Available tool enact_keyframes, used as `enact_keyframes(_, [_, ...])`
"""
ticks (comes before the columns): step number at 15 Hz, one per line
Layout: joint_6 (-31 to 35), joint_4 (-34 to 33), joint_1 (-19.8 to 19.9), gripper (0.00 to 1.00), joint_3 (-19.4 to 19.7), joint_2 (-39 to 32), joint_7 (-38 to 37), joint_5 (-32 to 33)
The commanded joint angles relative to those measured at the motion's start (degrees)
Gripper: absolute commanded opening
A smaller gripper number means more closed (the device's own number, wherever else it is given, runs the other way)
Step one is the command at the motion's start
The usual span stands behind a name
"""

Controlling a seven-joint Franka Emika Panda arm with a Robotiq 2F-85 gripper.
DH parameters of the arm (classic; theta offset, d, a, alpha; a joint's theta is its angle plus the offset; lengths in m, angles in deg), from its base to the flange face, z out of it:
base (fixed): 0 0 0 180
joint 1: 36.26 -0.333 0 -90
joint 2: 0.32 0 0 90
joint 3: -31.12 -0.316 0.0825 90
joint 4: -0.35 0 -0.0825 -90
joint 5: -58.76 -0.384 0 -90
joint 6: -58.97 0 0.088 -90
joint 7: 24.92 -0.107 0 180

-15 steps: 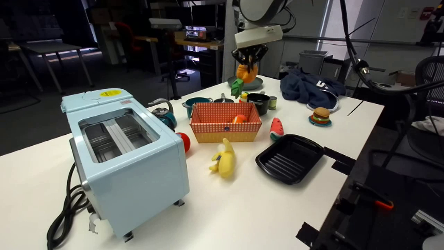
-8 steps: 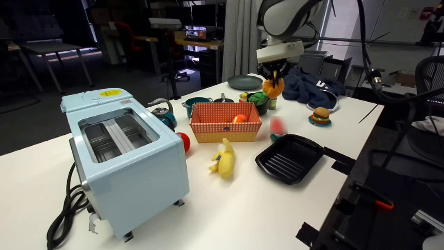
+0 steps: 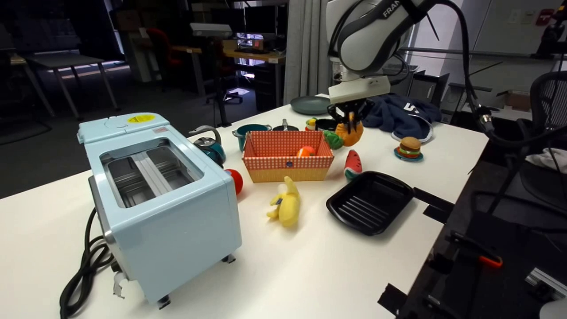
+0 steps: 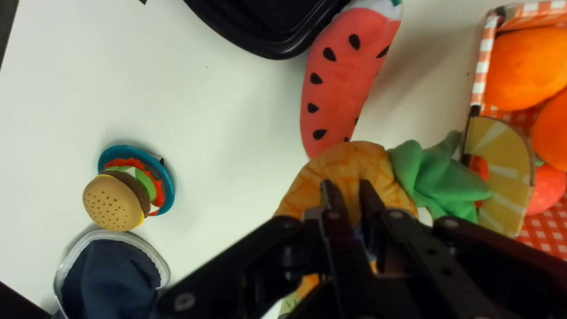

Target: Put the pineapple plush on the table

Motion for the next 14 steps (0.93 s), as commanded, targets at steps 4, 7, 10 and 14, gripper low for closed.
enact_keyframes(4, [3.36,-0.60,-3.21,0.67,-5.44,-1.42,2.57,0.72])
enact_keyframes(7, [3.48,-1.42,-4.78,0.91,-7.15,-2.16,4.40,1.01])
enact_keyframes(10, [4.01,-2.11,-5.63,1.00,-7.99,-1.45,7.08,0.88])
enact_keyframes(14, [3.01,-2.61,-6.01,1.00,-7.87,-1.57,6.78,0.08])
